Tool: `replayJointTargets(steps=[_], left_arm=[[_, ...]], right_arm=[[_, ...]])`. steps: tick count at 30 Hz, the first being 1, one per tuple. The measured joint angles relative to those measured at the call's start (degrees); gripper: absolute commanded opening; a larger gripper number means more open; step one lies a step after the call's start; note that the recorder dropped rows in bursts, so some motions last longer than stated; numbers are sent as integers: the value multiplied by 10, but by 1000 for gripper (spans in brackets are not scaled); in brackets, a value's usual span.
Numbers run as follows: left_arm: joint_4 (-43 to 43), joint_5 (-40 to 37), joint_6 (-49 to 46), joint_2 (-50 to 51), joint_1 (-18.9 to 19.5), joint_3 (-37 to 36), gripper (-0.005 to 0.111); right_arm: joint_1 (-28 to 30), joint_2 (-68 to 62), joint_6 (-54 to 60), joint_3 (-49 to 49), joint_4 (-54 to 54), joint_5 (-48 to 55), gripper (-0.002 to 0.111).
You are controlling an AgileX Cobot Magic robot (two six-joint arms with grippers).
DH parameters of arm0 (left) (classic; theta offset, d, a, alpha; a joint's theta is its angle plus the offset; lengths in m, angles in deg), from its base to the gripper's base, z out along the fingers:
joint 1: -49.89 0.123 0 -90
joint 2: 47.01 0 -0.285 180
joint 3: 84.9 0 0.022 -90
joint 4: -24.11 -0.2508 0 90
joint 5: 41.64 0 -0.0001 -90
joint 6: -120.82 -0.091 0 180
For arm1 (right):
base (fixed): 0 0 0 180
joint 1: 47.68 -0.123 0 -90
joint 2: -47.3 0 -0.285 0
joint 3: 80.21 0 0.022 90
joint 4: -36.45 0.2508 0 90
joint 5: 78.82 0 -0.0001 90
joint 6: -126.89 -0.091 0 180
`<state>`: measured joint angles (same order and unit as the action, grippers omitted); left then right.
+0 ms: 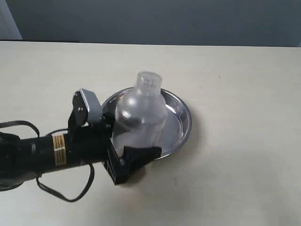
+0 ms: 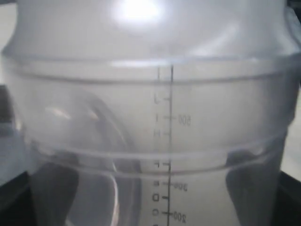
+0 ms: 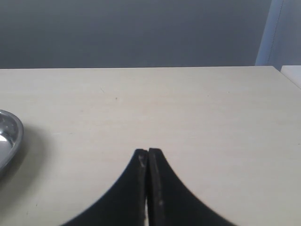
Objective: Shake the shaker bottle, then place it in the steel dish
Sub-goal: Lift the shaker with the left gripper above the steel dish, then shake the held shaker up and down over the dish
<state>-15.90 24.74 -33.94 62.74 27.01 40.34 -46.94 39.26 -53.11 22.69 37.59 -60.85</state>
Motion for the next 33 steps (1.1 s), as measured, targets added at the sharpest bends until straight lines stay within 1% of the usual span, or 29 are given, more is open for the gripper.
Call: replayJointTargets(steps=[2,3,6,8,11,14,18,21,22,26,30,31,33], left_arm=[[5,-29,31,-33,0,18,0],[0,-57,49,-55,0,33,0],[-43,-104,93,-92,0,52,0],[-58,-122,102,-114,0,53,0],[-46,-154,95,-154,0,64,0],[-60,-202,100,-192,0,101,0],[-79,-210,118,-213,0,123,0],[-82,-257,126,-228,0,150,0],[-88,-262,133,-231,0,154,0],[-113,-269,146,-238,0,147,0],[-104,-271,137,-238,0,128,0],[-85,-274,122,-238,0,132,0],[-70,-300,105,-248,0,173,0]], right_arm=[[0,0,0,0,0,0,-1],[0,0,0,0,0,0,-1],[0,0,0,0,0,0,-1],[0,0,0,0,0,0,-1],[0,0,0,0,0,0,-1],[0,0,0,0,0,0,-1],[0,0,0,0,0,0,-1],[0,0,0,0,0,0,-1],[0,0,0,0,0,0,-1],[-1,0,0,0,0,0,-1],[-1,0,0,0,0,0,-1],[-1,0,0,0,0,0,-1],[-1,0,0,0,0,0,-1]])
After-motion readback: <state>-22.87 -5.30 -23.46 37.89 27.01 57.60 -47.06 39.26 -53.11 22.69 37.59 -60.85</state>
